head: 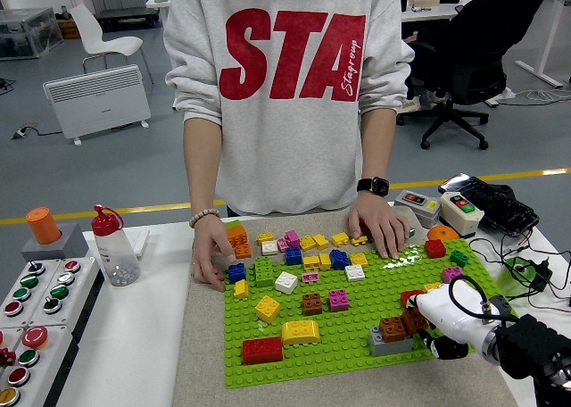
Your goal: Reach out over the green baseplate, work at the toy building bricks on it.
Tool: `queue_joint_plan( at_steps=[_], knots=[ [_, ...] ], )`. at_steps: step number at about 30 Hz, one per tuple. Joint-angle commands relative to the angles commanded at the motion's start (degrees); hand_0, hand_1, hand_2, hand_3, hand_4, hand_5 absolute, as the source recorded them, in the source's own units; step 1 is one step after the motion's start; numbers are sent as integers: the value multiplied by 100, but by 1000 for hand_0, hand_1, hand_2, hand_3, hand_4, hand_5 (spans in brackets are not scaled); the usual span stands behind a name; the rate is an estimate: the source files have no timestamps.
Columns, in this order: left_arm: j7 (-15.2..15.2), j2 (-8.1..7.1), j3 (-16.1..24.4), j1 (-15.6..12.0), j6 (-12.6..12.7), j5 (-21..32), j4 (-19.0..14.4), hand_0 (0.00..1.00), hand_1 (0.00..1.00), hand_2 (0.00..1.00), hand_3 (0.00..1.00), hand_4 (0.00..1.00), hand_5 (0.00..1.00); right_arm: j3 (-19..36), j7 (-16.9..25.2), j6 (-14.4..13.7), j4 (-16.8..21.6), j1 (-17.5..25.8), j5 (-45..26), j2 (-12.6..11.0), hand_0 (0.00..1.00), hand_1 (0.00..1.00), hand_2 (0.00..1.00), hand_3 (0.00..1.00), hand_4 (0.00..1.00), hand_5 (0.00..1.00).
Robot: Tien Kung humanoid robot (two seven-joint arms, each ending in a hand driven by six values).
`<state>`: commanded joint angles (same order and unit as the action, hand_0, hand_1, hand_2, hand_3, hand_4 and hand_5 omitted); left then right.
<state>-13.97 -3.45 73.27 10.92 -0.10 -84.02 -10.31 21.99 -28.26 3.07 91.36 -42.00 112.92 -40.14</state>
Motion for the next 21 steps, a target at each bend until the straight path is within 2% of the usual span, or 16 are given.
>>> queue_joint_plan(
  at_steps=[21],
  knots=[
    [1,-9,8,28,1,-3,0,652,693,668,566,285,998,-166,-63,64,-10,-93,22,50,222,365,461,495,394,239]
  ],
)
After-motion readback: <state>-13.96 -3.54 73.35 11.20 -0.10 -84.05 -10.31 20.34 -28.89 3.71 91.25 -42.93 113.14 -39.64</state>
